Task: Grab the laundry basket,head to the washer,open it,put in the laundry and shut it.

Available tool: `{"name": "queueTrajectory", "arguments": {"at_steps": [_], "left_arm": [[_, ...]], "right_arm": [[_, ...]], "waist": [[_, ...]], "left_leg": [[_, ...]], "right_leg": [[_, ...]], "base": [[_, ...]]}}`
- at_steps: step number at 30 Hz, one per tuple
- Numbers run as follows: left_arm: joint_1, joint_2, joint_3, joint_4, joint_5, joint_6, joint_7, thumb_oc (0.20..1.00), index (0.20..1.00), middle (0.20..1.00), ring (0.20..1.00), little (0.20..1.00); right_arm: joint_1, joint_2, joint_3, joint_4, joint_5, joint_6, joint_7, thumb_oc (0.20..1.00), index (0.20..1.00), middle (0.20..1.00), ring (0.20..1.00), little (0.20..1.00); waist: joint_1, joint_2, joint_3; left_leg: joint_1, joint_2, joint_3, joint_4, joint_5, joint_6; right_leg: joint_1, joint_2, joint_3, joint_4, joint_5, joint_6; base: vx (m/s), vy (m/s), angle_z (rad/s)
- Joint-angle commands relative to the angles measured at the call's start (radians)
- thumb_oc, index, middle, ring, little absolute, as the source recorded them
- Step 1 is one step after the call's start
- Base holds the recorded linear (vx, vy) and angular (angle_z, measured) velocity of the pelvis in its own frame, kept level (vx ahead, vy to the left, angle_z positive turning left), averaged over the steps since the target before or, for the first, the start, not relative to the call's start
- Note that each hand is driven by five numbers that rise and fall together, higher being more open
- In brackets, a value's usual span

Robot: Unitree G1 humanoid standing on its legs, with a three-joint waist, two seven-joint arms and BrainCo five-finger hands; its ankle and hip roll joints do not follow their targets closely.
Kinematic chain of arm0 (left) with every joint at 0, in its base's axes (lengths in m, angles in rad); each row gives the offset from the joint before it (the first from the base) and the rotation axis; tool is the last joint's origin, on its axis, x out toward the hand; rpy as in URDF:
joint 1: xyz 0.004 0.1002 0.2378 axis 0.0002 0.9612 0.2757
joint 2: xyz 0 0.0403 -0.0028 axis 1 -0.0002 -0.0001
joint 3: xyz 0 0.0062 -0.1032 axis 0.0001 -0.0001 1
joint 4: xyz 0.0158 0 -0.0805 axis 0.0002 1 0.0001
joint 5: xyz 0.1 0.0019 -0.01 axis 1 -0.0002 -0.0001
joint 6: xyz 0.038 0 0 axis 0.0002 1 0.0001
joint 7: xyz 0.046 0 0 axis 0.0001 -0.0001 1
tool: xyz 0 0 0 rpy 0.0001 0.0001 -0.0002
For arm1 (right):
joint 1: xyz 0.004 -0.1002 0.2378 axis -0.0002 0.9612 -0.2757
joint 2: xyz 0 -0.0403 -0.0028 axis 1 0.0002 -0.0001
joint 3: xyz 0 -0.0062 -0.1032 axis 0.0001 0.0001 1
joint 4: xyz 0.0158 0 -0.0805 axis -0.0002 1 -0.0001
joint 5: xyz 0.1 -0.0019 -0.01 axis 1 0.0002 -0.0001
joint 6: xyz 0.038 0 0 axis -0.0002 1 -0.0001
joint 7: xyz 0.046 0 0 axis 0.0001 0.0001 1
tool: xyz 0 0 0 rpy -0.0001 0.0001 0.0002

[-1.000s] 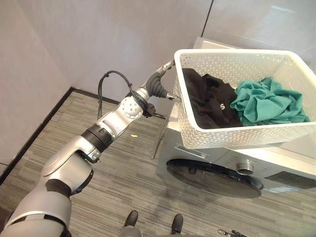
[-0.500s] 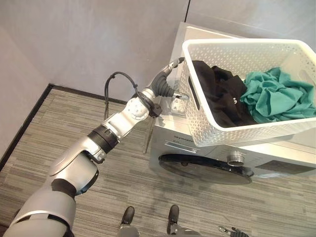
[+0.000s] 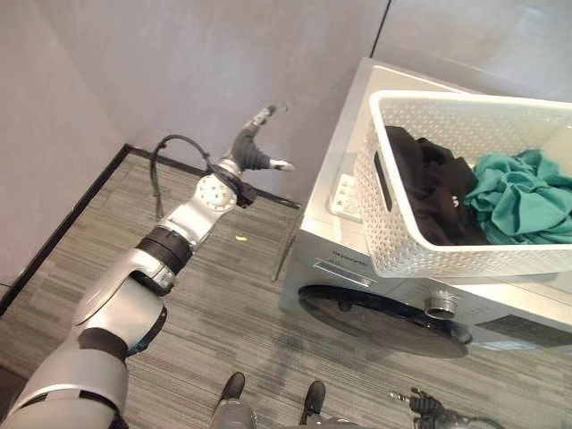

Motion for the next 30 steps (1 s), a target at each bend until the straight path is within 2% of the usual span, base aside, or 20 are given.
{"name": "queueTrajectory", "arguments": {"at_steps": [1, 3, 4, 7, 9, 10, 11, 13, 16, 17, 19, 20, 22, 24, 25, 26, 27, 28, 30], "left_arm": [[-0.026, 0.037, 0.070, -0.004, -0.006, -0.031, -0.010, 1.000, 1.000, 1.000, 1.000, 1.000], [0.074, 0.063, 0.132, -0.101, -0.008, -0.038, -0.028, 1.000, 1.000, 1.000, 1.000, 1.000], [0.080, 0.065, 0.136, -0.107, -0.007, -0.035, -0.028, 1.000, 1.000, 1.000, 1.000, 1.000], [0.225, 0.126, 0.231, -0.252, -0.007, -0.041, -0.052, 1.000, 1.000, 1.000, 1.000, 1.000], [0.324, 0.155, 0.310, -0.348, -0.010, -0.045, -0.056, 1.000, 1.000, 1.000, 1.000, 1.000], [0.376, 0.169, 0.355, -0.392, -0.010, -0.051, -0.058, 1.000, 1.000, 1.000, 1.000, 1.000], [0.492, 0.191, 0.449, -0.518, -0.022, -0.052, -0.076, 1.000, 1.000, 1.000, 1.000, 1.000], [0.562, 0.200, 0.515, -0.635, -0.037, -0.070, -0.082, 1.000, 1.000, 1.000, 1.000, 1.000], [0.646, 0.196, 0.555, -0.768, -0.099, -0.076, -0.119, 1.000, 1.000, 1.000, 1.000, 1.000], [0.681, 0.217, 0.552, -0.886, -0.145, -0.099, -0.159, 1.000, 1.000, 1.000, 1.000, 1.000], [0.769, 0.253, 0.562, -1.007, -0.226, -0.096, -0.216, 1.000, 1.000, 1.000, 1.000, 1.000], [0.816, 0.283, 0.571, -1.061, -0.259, -0.093, -0.243, 1.000, 1.000, 1.000, 1.000, 1.000], [1.012, 0.419, 0.606, -1.194, -0.422, -0.060, -0.351, 1.000, 1.000, 1.000, 1.000, 1.000], [1.184, 0.533, 0.684, -1.255, -0.534, -0.029, -0.406, 1.000, 1.000, 1.000, 1.000, 1.000], [1.353, 0.636, 0.784, -1.331, -0.650, 0.009, -0.473, 1.000, 1.000, 1.000, 1.000, 1.000], [1.374, 0.638, 0.804, -1.339, -0.655, 0.010, -0.474, 1.000, 1.000, 1.000, 1.000, 1.000], [1.475, 0.700, 0.827, -1.351, -0.752, 0.063, -0.527, 1.000, 1.000, 1.000, 1.000, 1.000], [1.525, 0.726, 0.836, -1.351, -0.796, 0.077, -0.546, 1.000, 1.000, 1.000, 1.000, 1.000], [1.550, 0.771, 0.818, -1.350, -0.844, 0.109, -0.571, 1.000, 1.000, 1.000, 1.000, 1.000]], "right_arm": [[0.080, -0.015, -0.007, -0.028, -0.036, 0.007, 0.004, 1.000, 1.000, 1.000, 1.000, 1.000], [0.083, -0.006, -0.001, -0.041, -0.062, 0.002, 0.001, 1.000, 1.000, 1.000, 1.000, 1.000], [0.084, -0.008, 0.001, -0.042, -0.062, 0.002, 0.001, 1.000, 1.000, 1.000, 1.000, 1.000], [0.092, 0.001, 0.001, -0.056, -0.087, -0.004, -0.001, 1.000, 1.000, 1.000, 1.000, 1.000], [0.096, 0.007, -0.001, -0.064, -0.090, -0.004, 0.000, 1.000, 1.000, 1.000, 1.000, 1.000], [0.098, 0.011, -0.007, -0.067, -0.093, -0.007, 0.001, 1.000, 1.000, 1.000, 1.000, 1.000], [0.105, 0.014, -0.010, -0.073, -0.097, -0.007, 0.003, 1.000, 1.000, 1.000, 1.000, 1.000], [0.103, 0.020, -0.017, -0.075, -0.090, -0.009, 0.001, 1.000, 1.000, 1.000, 1.000, 1.000], [0.101, 0.024, -0.008, -0.079, -0.088, -0.011, 0.000, 1.000, 1.000, 1.000, 1.000, 1.000], [0.098, 0.025, 0.000, -0.086, -0.088, -0.013, -0.001, 1.000, 1.000, 1.000, 1.000, 1.000], [0.098, 0.021, 0.004, -0.099, -0.089, -0.017, 0.001, 1.000, 1.000, 1.000, 1.000, 1.000], [0.098, 0.020, 0.001, -0.101, -0.087, -0.019, 0.002, 1.000, 1.000, 1.000, 1.000, 1.000], [0.088, 0.008, -0.008, -0.095, -0.101, -0.025, 0.001, 1.000, 1.000, 1.000, 1.000, 1.000], [0.098, -0.008, -0.015, -0.086, -0.118, -0.031, 0.007, 1.000, 1.000, 1.000, 1.000, 1.000], [0.113, -0.012, -0.009, -0.069, -0.143, -0.042, 0.009, 1.000, 1.000, 1.000, 1.000, 1.000], [0.114, -0.009, -0.005, -0.069, -0.144, -0.044, 0.009, 1.000, 1.000, 1.000, 1.000, 1.000], [0.124, -0.011, -0.013, -0.045, -0.144, -0.051, 0.011, 1.000, 1.000, 1.000, 1.000, 1.000], [0.123, -0.006, -0.016, -0.024, -0.141, -0.056, 0.015, 1.000, 1.000, 1.000, 1.000, 1.000], [0.115, 0.006, -0.008, 0.006, -0.162, -0.058, 0.011, 1.000, 1.000, 1.000, 1.000, 1.000]], "waist": [[0.071, 0.000, -0.038], [0.104, 0.004, -0.038], [0.099, 0.006, -0.039], [0.141, 0.007, -0.036], [0.160, 0.010, -0.035], [0.174, 0.007, -0.038], [0.194, 0.013, -0.032], [0.221, 0.016, -0.023], [0.230, 0.027, -0.016], [0.250, 0.036, -0.007], [0.262, 0.046, -0.003], [0.270, 0.051, -0.001], [0.297, 0.066, 0.008], [0.316, 0.076, 0.016], [0.322, 0.080, 0.022], [0.318, 0.077, 0.021], [0.320, 0.087, 0.028], [0.316, 0.087, 0.028], [0.312, 0.090, 0.028]], "left_leg": [[-0.058, -0.033, -0.128, -0.113, 0.175, 0.003], [-0.053, -0.038, -0.162, -0.113, 0.174, -0.004], [-0.053, -0.038, -0.166, -0.113, 0.174, -0.004], [-0.059, -0.047, -0.195, -0.113, 0.177, -0.007], [-0.061, -0.051, -0.216, -0.113, 0.180, -0.009], [-0.055, -0.041, -0.219, -0.113, 0.155, -0.010], [-0.051, -0.040, -0.241, -0.113, 0.152, -0.018], [-0.056, -0.044, -0.266, -0.113, 0.159, -0.023], [-0.061, -0.051, -0.293, -0.113, 0.165, -0.027], [-0.066, -0.056, -0.304, -0.113, 0.169, -0.029], [-0.069, -0.058, -0.311, -0.113, 0.172, -0.029], [-0.071, -0.060, -0.314, -0.113, 0.174, -0.028], [-0.070, -0.063, -0.317, -0.113, 0.176, -0.025], [-0.066, -0.063, -0.319, -0.113, 0.179, -0.021], [-0.061, -0.067, -0.323, -0.113, 0.181, -0.017], [-0.060, -0.067, -0.324, -0.113, 0.181, -0.017], [-0.058, -0.072, -0.330, -0.113, 0.186, -0.013], [-0.057, -0.076, -0.334, -0.113, 0.188, -0.012], [-0.058, -0.083, -0.340, -0.112, 0.190, -0.009]], "right_leg": [[0.030, -0.038, -0.042, -0.001, -0.053, 0.079], [0.059, -0.036, -0.087, -0.001, -0.066, 0.070], [0.061, -0.035, -0.090, -0.001, -0.067, 0.070], [0.079, -0.035, -0.130, -0.001, -0.075, 0.065], [0.091, -0.033, -0.147, -0.001, -0.081, 0.060], [0.108, -0.019, -0.147, -0.001, -0.113, 0.053], [0.126, -0.011, -0.169, -0.001, -0.127, 0.040], [0.139, -0.004, -0.196, -0.001, -0.134, 0.032], [0.150, 0.003, -0.222, -0.001, -0.142, 0.027], [0.153, 0.007, -0.236, -0.001, -0.146, 0.024], [0.156, 0.008, -0.249, -0.001, -0.150, 0.023], [0.156, 0.008, -0.253, -0.001, -0.151, 0.023], [0.160, 0.008, -0.264, -0.001, -0.150, 0.024], [0.165, 0.009, -0.271, -0.001, -0.149, 0.025], [0.172, 0.008, -0.283, -0.001, -0.150, 0.025], [0.173, 0.008, -0.283, -0.001, -0.150, 0.025], [0.183, 0.007, -0.297, -0.001, -0.150, 0.026], [0.187, 0.007, -0.308, -0.001, -0.150, 0.027], [0.194, 0.007, -0.322, -0.001, -0.150, 0.029]], "base": [[0.01, 0.000, 0.47], [0.02, -0.017, 0.36], [0.01, -0.014, 0.39], [0.00, -0.003, 0.55], [0.05, -0.057, 0.37], [0.10, -0.137, 0.51], [0.10, -0.145, 0.52], [0.01, -0.058, 0.48], [0.00, -0.026, 0.58], [-0.02, -0.020, 0.48], [-0.02, -0.006, 0.26], [0.00, 0.014, 0.08], [0.01, 0.008, 0.03], [0.03, -0.005, 0.05], [0.03, -0.010, 0.12], [0.05, -0.001, 0.20], [0.04, 0.011, 0.23], [0.05, 0.014, 0.23], [0.03, 0.016, 0.38]]}}
